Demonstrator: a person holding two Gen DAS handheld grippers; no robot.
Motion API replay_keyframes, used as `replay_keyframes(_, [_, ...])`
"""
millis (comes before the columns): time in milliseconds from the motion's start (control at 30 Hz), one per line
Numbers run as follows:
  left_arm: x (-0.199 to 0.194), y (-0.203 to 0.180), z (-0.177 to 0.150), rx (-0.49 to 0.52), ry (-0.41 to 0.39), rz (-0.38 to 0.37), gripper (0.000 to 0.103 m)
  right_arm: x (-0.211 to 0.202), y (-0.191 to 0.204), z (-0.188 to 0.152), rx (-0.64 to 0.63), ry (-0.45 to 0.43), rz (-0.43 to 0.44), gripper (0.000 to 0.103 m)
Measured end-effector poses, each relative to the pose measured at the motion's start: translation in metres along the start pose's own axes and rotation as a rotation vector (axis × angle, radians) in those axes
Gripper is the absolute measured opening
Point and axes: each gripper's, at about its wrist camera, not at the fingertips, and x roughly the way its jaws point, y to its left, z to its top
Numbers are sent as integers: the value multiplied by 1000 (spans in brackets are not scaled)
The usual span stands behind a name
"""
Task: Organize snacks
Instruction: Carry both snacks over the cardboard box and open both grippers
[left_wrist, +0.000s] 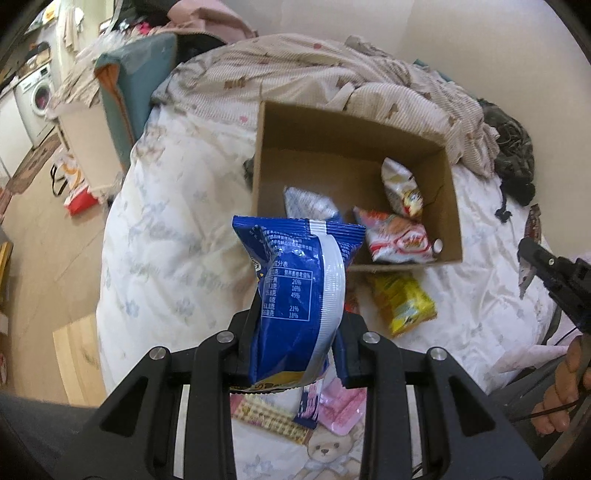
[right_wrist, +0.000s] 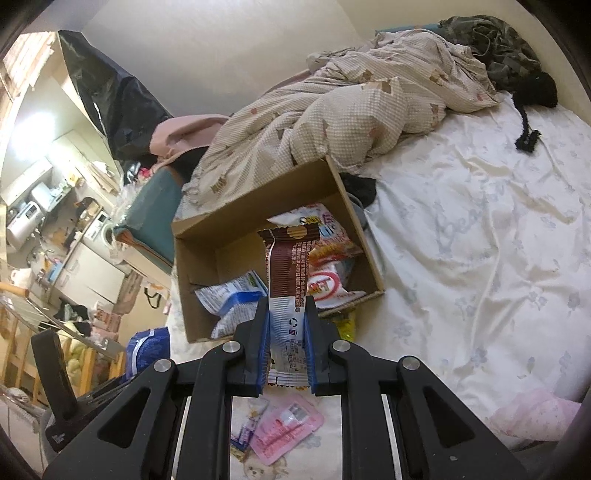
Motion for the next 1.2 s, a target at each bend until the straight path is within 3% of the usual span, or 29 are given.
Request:
replay_keyframes(267, [7, -11, 38, 54, -41, -11, 27, 16, 3, 27, -16, -2, 22, 17])
replay_keyframes(800, [61, -24, 113, 86, -59, -18, 27, 89, 21, 52, -114, 95, 1, 17])
replay_keyframes(1000, [75, -19, 114, 80, -79, 14, 27, 120, 25, 59, -159, 136, -4, 17])
replay_keyframes(1200, [82, -13, 117, 26, -70, -32, 27, 136, 19, 52, -128, 198, 22, 17])
